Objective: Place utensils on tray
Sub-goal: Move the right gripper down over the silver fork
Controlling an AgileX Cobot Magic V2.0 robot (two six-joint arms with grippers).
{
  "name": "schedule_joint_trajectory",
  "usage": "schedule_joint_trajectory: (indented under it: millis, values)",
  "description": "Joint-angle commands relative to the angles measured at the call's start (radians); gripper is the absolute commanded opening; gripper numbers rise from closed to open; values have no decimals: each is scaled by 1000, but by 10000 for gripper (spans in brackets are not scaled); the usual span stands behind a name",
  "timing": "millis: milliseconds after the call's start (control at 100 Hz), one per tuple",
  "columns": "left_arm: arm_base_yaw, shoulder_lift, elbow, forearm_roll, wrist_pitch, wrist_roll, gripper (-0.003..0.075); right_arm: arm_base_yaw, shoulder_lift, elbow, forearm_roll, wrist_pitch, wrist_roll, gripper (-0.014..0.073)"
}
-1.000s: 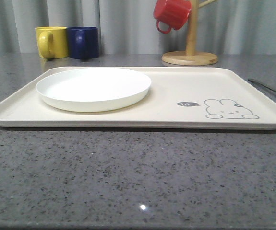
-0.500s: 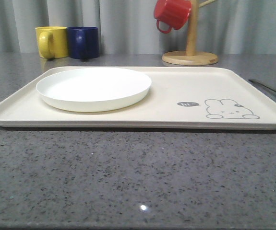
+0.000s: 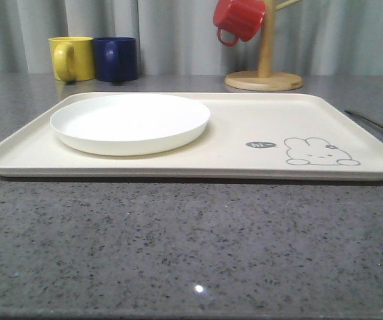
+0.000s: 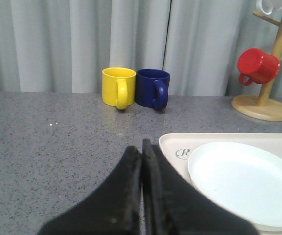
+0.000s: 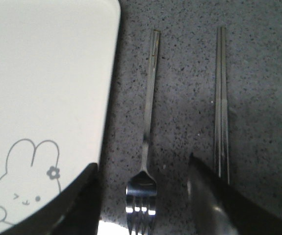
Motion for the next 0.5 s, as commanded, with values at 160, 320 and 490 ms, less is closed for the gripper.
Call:
schedule_joint_trajectory:
  millis: [160, 320, 490]
  values:
    - [-6, 5, -26, -10, -77, 0, -18, 0, 142, -119, 2, -60, -20, 414]
    - [-6, 5, -26, -10, -77, 0, -18, 0, 215, -131, -16, -82, -20, 414]
    - [-6, 5, -26, -10, -77, 0, -18, 0, 270, -131, -19, -110, -20, 414]
